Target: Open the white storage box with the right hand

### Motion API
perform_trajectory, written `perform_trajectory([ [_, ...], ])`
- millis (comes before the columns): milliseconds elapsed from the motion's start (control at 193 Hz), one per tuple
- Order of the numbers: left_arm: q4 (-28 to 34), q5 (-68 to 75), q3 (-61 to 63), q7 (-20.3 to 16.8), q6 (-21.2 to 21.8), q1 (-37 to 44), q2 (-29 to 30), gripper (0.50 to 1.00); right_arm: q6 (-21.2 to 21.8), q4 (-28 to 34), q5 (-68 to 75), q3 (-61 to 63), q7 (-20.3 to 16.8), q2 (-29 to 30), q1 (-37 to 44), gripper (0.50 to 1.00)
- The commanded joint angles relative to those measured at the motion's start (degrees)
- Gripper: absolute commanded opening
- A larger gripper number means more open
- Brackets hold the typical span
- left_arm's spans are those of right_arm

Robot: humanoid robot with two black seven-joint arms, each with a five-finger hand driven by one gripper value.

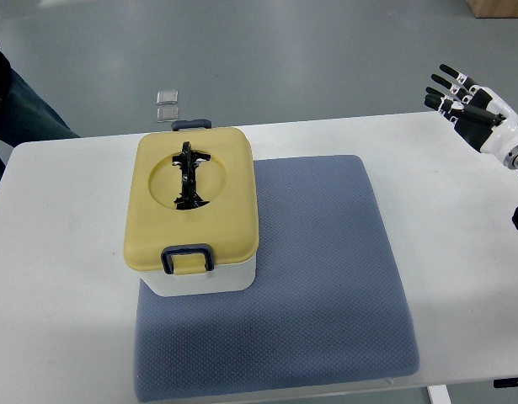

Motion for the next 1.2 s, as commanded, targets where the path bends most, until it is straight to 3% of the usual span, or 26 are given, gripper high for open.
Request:
perform_trajectory([
  [0, -0.2, 0.0, 0.0, 0.1, 0.0, 0.0, 0.0, 1.000, 0.0, 0.0, 0.0, 0.0, 0.0, -0.1, 0.0, 0.930],
  [1197, 0.5, -0.1, 0.1, 0.1, 0.1, 0.0, 0.0, 1.000, -0.2, -0.1, 0.0, 0.1, 0.0, -0.1, 0.1, 0.930],
])
